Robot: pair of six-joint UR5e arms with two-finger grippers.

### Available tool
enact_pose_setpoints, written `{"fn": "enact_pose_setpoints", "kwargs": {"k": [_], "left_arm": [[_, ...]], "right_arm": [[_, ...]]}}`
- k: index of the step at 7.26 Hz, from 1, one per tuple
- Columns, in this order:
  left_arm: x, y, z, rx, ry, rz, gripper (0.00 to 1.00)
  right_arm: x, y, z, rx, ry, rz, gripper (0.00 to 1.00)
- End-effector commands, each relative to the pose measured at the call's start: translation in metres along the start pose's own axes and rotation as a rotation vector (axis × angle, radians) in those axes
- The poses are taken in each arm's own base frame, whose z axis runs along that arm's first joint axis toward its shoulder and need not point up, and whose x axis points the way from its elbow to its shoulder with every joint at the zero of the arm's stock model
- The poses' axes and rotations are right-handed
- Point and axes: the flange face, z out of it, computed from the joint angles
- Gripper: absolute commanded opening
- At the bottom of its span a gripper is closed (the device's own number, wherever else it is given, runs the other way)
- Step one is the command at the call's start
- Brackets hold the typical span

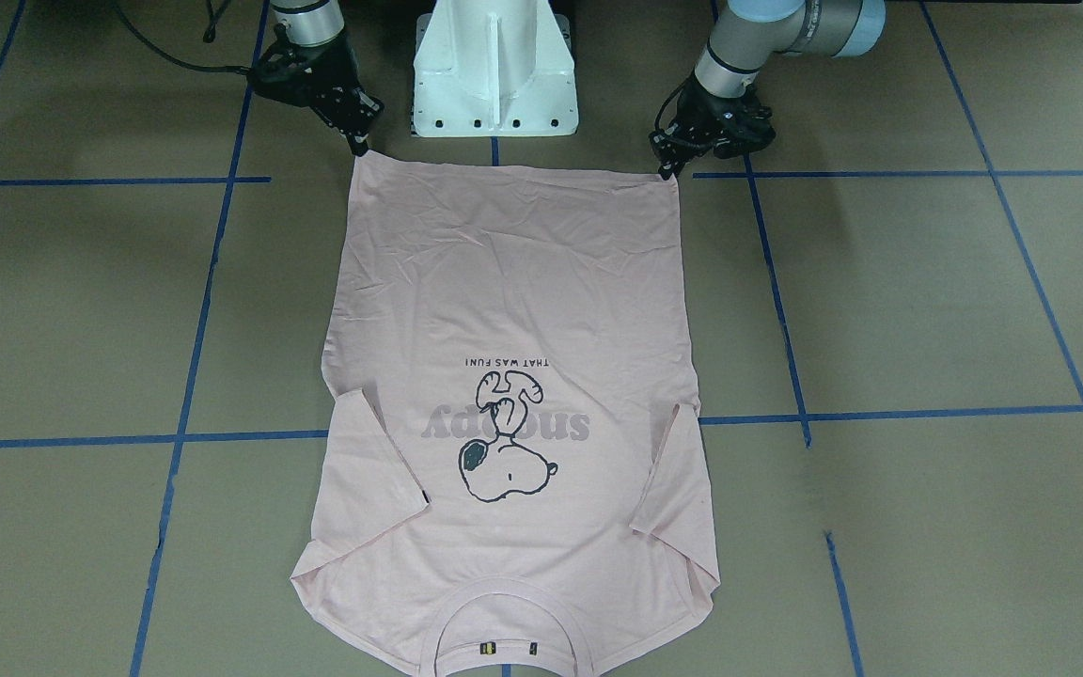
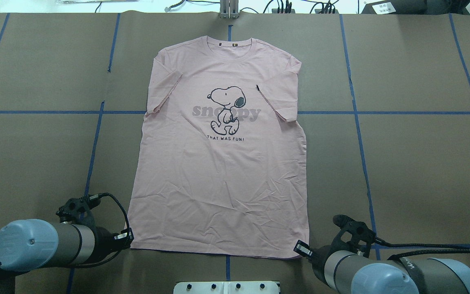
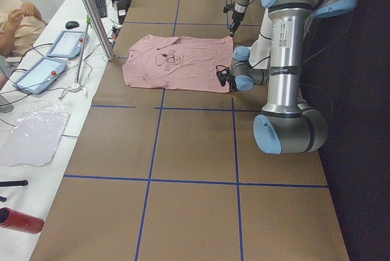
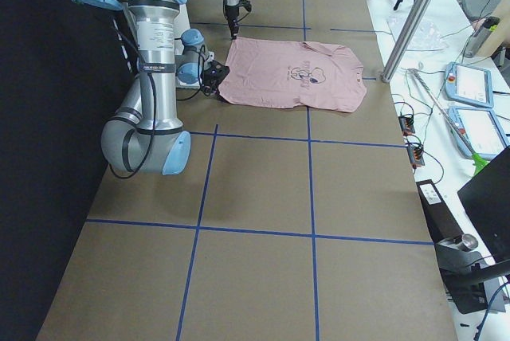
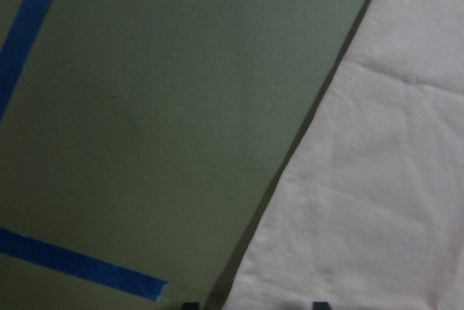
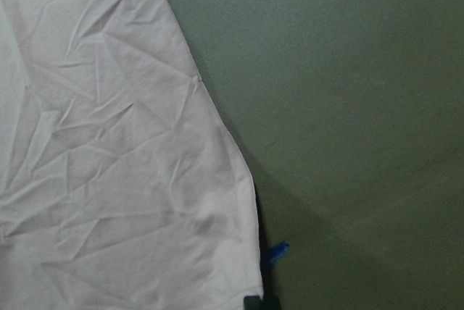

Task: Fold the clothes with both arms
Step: 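Move the left gripper to the hem and grasp both hem corners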

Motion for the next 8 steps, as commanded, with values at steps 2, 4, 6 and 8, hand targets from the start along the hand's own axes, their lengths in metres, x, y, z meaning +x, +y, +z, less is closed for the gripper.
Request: {"fn": "enact_pose_setpoints", "kwargs": {"k": [2, 4, 6, 8], "left_arm": [[0.050, 0.029, -0.051, -0.011, -0.011, -0.017, 0.00], [0.058, 0.079, -0.076, -0.074, -0.037, -0.075, 0.00], [0.066, 0.084, -0.138, -0.096, 0.010, -0.129, 0.00], [0.082, 0.034, -0.129, 0.016, 0.031, -0.079, 0.00]], "right_arm": [[0.010, -0.012, -0.014, 0.006, 0.001, 0.004, 0.00], [0.033, -0.025, -0.055, -0.020, 0.001, -0.003, 0.00], [0.051, -0.052, -0.119, -0.051, -0.005, 0.015, 0.00], [0.017, -0.096, -0.105, 0.049, -0.073, 0.080, 0.00]]}}
